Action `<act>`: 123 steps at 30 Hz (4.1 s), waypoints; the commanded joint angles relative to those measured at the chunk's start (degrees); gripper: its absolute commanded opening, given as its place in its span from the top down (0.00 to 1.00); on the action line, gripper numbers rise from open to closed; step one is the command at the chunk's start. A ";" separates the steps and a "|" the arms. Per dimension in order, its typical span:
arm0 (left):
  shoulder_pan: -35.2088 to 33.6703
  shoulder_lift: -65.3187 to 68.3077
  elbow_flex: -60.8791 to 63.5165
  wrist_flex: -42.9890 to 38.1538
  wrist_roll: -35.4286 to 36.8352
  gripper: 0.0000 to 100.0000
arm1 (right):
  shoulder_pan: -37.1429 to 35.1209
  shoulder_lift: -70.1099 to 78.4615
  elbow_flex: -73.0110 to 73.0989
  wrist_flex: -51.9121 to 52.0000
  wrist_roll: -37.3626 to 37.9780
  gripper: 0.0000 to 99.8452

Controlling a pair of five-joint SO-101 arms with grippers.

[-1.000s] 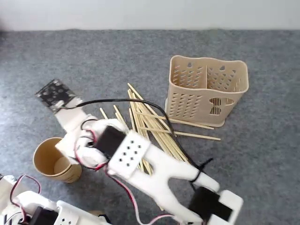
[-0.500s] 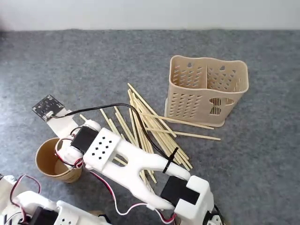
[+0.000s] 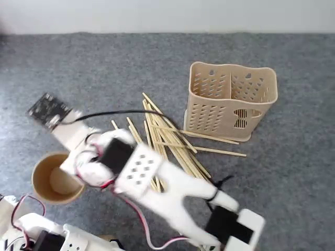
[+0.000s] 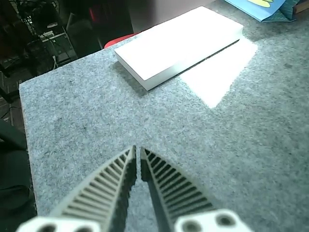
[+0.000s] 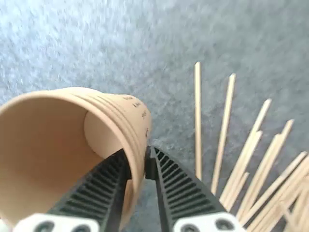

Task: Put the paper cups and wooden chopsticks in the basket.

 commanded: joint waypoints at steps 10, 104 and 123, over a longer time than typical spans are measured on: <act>0.00 -0.70 0.66 -0.88 0.53 0.98 | 22.20 -23.87 -3.08 3.12 12.13 0.99; 0.09 -0.70 1.36 -1.67 0.35 0.98 | 67.47 -8.57 -2.99 -3.91 12.31 0.69; 0.00 -0.70 1.36 -1.67 0.35 0.98 | 65.89 -9.71 -3.08 1.54 19.25 0.99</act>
